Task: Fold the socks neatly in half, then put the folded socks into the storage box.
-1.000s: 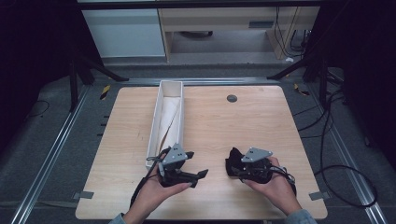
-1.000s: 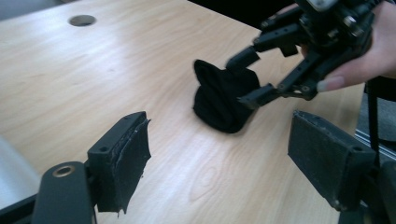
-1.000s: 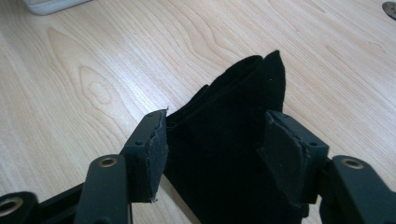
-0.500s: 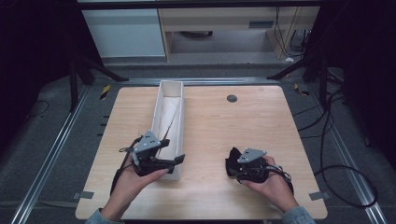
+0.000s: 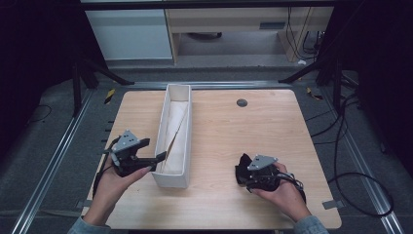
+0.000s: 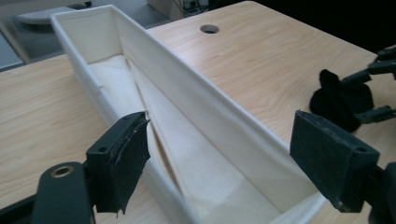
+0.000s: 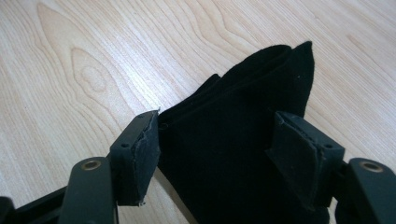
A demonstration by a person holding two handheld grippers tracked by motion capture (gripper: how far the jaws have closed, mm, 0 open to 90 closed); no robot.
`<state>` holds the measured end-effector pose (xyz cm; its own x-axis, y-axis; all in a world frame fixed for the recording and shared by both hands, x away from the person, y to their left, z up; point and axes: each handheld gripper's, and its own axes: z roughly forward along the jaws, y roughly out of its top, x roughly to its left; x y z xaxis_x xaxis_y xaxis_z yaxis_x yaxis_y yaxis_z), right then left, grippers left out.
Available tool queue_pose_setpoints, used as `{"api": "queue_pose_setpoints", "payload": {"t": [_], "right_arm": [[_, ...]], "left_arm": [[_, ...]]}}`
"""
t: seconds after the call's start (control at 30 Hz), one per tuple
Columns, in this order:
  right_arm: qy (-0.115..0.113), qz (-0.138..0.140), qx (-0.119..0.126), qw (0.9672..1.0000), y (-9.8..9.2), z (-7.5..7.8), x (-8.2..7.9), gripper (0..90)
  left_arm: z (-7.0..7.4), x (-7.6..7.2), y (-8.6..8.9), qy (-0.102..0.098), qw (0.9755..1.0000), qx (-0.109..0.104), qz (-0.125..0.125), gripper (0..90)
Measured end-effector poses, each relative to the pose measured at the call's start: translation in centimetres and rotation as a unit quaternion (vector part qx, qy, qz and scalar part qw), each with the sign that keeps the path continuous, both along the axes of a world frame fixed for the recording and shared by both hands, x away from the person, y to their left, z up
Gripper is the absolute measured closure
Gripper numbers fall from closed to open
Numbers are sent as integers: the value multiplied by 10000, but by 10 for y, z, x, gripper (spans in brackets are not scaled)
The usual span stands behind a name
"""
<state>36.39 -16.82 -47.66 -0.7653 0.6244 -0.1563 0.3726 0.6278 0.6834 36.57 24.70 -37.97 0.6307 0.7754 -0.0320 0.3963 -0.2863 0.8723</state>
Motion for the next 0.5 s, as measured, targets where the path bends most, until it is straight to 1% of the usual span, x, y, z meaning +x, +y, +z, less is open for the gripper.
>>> {"api": "queue_pose_setpoints", "payload": {"t": [0.03,0.07,0.17,0.2,0.23,0.27,0.3,0.37,0.4,0.43,0.5], "right_arm": [[0,0,0,10000,0,0,0,330],[1,21,-1,10000,0,-1,0,324],[24,36,-28,10000,0,-2,0,312],[26,36,-37,10000,0,-2,1,309],[35,41,-43,10000,0,-2,0,306],[35,41,-43,10000,0,-2,0,306],[31,64,-80,9999,0,-3,1,298],[21,101,-110,9999,0,-4,1,291],[21,101,-110,9999,0,-4,1,291],[34,95,-112,9999,1,-4,0,288],[39,81,-125,9999,1,-3,0,285]], "left_arm": [[0,0,0,0,10000,0,0,190],[-2,3,9,18,9999,-53,124,190],[-8,7,24,-5,9992,27,392,189],[-8,7,24,-5,9992,27,392,189],[-12,11,36,25,9985,14,547,189],[-12,11,36,25,9985,14,547,189],[-17,14,47,63,9975,6,702,189],[-23,17,57,77,9963,52,854,188],[-23,17,57,77,9963,52,854,188],[-29,19,67,135,9949,53,996,187],[-36,22,75,188,9935,34,1120,187]]}}
